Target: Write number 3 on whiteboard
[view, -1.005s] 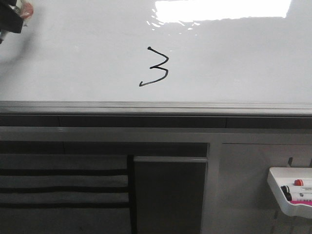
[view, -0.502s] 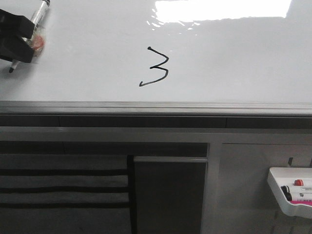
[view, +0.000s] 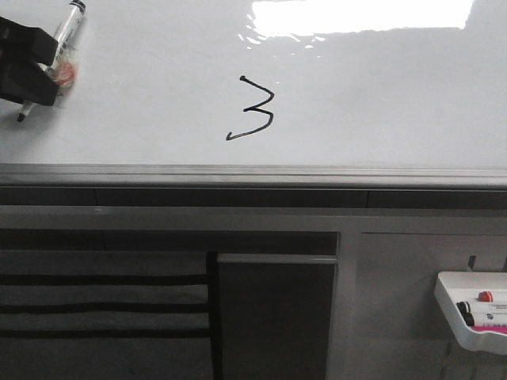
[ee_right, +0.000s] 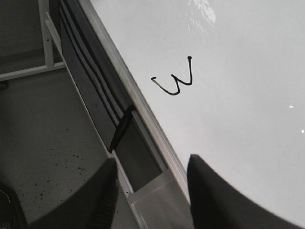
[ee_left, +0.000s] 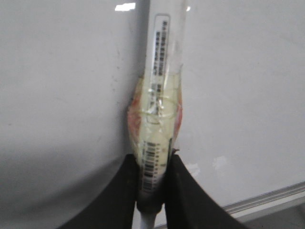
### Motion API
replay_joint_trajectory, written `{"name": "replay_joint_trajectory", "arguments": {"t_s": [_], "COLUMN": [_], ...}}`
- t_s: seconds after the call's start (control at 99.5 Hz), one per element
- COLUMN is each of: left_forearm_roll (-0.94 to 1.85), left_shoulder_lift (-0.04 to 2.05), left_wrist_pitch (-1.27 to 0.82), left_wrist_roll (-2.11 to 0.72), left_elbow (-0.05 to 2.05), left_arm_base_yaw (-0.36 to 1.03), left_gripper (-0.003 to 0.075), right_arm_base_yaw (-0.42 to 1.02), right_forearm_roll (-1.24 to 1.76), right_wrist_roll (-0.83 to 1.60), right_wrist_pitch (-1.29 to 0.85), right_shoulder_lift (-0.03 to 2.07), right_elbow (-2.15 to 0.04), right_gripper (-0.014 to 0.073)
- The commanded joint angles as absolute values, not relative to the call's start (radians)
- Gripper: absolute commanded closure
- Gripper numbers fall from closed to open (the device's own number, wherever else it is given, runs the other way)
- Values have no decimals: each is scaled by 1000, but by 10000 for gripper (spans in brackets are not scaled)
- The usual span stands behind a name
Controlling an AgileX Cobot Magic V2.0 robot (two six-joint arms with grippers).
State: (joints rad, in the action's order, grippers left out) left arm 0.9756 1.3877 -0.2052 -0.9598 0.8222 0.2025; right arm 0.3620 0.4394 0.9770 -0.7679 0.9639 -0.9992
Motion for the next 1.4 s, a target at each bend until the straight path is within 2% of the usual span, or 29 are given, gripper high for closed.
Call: {"name": "replay_joint_trajectory", "arguments": {"t_s": [0.0, 0.161, 0.231, 0.402, 0.482, 0.673, 0.774, 0.914, 1.085, 1.236, 1.387], "left_forearm_roll": [996, 996, 996, 996, 996, 994, 949, 886, 773, 471, 212], "left_shoulder_lift": [1358, 1360, 1360, 1360, 1360, 1348, 1300, 1190, 1035, 885, 768], "left_wrist_pitch": [-181, -181, -181, -181, -179, -200, -250, -353, -531, -657, -668], "left_wrist_roll": [-950, -950, -950, -950, -950, -950, -950, -950, -915, -651, -358], "left_elbow": [848, 848, 848, 848, 848, 848, 848, 848, 848, 848, 833], "left_arm_base_yaw": [200, 200, 200, 200, 200, 200, 198, 198, 198, 198, 198], "left_gripper": [740, 736, 702, 500, 456, 458, 458, 458, 458, 458, 459], "right_arm_base_yaw": [354, 354, 354, 354, 354, 354, 354, 354, 354, 354, 354], "right_forearm_roll": [466, 468, 468, 468, 468, 466, 446, 281, -71, -165, -167], "right_wrist_roll": [971, 969, 969, 969, 969, 963, 873, 574, -5, -197, -204], "right_wrist_pitch": [-724, -724, -726, -739, -749, -784, -831, -866, -950, -981, -824], "right_shoulder_lift": [952, 952, 952, 952, 952, 951, 928, 885, 829, 754, 655], "right_elbow": [-1022, -1022, -1022, -1022, -1022, -1027, -1040, -1048, -1046, -996, -890], "right_gripper": [296, 296, 296, 296, 296, 298, 299, 299, 299, 299, 301]}}
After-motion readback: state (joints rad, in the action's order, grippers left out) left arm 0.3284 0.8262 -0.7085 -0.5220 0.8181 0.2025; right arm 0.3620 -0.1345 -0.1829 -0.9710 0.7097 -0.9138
